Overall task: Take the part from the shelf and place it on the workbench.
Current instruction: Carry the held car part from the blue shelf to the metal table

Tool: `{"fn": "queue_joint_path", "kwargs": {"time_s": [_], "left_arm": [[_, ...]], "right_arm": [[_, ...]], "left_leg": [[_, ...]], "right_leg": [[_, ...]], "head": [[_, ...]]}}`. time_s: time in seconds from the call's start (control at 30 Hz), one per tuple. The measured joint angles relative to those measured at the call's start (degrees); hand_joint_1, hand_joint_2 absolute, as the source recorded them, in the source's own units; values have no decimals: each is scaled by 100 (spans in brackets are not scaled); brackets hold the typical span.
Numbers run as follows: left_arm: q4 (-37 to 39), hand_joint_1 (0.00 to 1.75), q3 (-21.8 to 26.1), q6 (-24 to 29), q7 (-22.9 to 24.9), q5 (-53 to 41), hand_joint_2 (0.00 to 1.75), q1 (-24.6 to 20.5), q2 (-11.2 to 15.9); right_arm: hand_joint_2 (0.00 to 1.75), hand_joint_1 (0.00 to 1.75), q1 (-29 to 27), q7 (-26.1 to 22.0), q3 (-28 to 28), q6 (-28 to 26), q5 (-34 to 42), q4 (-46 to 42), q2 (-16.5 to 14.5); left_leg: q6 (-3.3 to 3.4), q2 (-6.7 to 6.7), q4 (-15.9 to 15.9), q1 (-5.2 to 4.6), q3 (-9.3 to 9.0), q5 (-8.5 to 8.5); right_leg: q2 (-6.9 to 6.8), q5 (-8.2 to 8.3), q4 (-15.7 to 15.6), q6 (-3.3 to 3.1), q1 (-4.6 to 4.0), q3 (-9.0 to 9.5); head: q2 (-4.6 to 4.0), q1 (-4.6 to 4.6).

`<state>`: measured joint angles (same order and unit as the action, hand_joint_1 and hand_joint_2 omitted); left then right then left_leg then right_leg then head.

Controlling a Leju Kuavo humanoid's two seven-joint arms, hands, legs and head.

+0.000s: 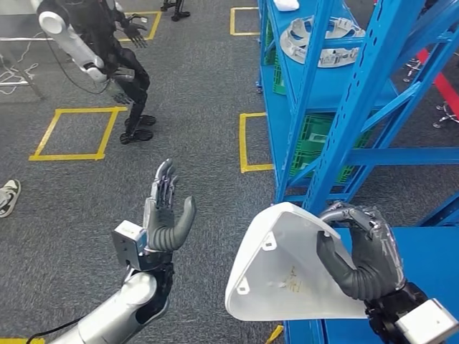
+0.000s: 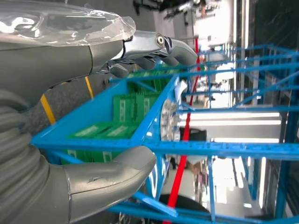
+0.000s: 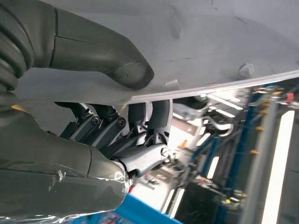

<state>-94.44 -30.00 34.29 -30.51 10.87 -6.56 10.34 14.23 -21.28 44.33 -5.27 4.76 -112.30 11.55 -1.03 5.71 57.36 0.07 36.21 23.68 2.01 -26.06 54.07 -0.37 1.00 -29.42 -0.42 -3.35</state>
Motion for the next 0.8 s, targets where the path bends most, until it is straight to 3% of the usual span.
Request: {"fn": "queue_joint_path", "kwargs": {"time_s": [0.07, 0.13, 0.17, 0.2, 0.23, 0.3, 0.37, 0.43, 0.5, 0.57, 0.63, 0.67, 0.7, 0.73, 0.8], "left_arm": [[0, 0, -3, 0, -2, 8, 175, -12, 1], [1, 0, -7, 0, -1, 26, 175, -9, -1], [2, 0, -9, 0, -2, 33, 175, -5, -1], [2, 0, -9, 0, -5, 34, 175, -4, 0], [2, 0, -9, 0, -12, 27, 175, -4, 0], [2, 0, -11, -6, -28, 9, 175, -19, -6], [2, 0, -19, -20, -43, -1, 175, -34, -17], [1, 0, -28, -32, -52, -2, 175, -33, -20], [-2, 0, -37, -35, -61, -2, 175, -43, -20], [-5, 0, -49, -35, -70, -3, 175, -56, -29], [-5, 0, -62, -35, -70, -3, 175, -53, -37], [-5, 0, -67, -35, -70, -3, 175, -49, -37], [-5, 0, -70, -35, -70, -3, 175, -47, -38], [-5, 0, -72, -35, -70, -3, 175, -47, -38], [-4, 0, -78, -36, -72, 0, 175, -54, -43]], "right_arm": [[175, 175, -2, 2, 18, 1, 1, -18, -4], [175, 175, -14, 13, 35, 0, 0, -23, -5], [175, 175, -20, 21, 45, -5, 0, -23, -5], [175, 175, -21, 32, 56, -18, -1, -25, -6], [175, 175, -21, 45, 65, -34, -4, -28, -6], [175, 175, -21, 78, 77, -75, -16, -43, -5], [175, 175, -19, 104, 92, -104, -30, -57, -5], [175, 175, -17, 122, 108, -116, -34, -63, -5], [175, 175, -17, 128, 115, -118, -34, -79, -5], [175, 175, -27, 132, 118, -119, -33, -95, -5], [175, 175, -51, 140, 120, -120, -23, -98, -5], [175, 175, -60, 143, 120, -120, -18, -98, -5], [175, 175, -65, 143, 120, -120, -15, -98, -5], [175, 175, -64, 143, 120, -120, -15, -98, -5], [175, 175, -60, 143, 119, -121, -12, -99, 2]], "left_leg": [[-44, -385, 719, 2, 374, 349], [-89, -498, 1360, 37, 728, 546], [-107, -522, 1402, 57, 760, 499], [-118, -554, 1196, 74, 660, 355], [-125, -630, 802, 84, 449, 161], [-100, -903, 0, 70, 1, -113], [-31, -1005, -304, 37, -174, -153], [50, -852, -314, 31, -184, -138], [121, -717, -330, 50, -215, -134], [175, -580, -334, 53, -235, -125], [201, -420, -331, 36, -245, -115], [207, -328, -329, 29, -256, -110], [207, -232, -328, 26, -274, -105], [203, -138, -327, 25, -297, -99], [181, 34, -321, 27, -317, -89]], "right_leg": [[-177, 7, -29, -32, -9, 14], [-365, -9, -30, -35, -15, 11], [-457, -21, -30, -28, -12, 13], [-541, -35, -29, -14, -7, 22], [-616, -52, -29, 8, -2, 38], [-741, -104, -21, 71, -28, 72], [-848, -156, -19, 136, -64, 123], [-917, -211, -15, 202, -46, 169], [-683, -401, 246, 256, -12, 74], [-338, -755, 1010, 270, -2, -293], [-230, -961, 1753, 262, -7, -713], [-217, -898, 1838, 249, -7, -801], [-198, -717, 1679, 227, -7, -775], [-132, -453, 1312, 198, -8, -649], [154, -40, 500, 131, -1, -339]], "head": [[0, -43], [0, -49], [0, -53], [0, -58], [0, -64], [0, -95], [0, -78], [0, -38], [0, -17], [0, 20], [0, 34], [0, 35], [0, 35], [0, 38], [0, 45]]}}
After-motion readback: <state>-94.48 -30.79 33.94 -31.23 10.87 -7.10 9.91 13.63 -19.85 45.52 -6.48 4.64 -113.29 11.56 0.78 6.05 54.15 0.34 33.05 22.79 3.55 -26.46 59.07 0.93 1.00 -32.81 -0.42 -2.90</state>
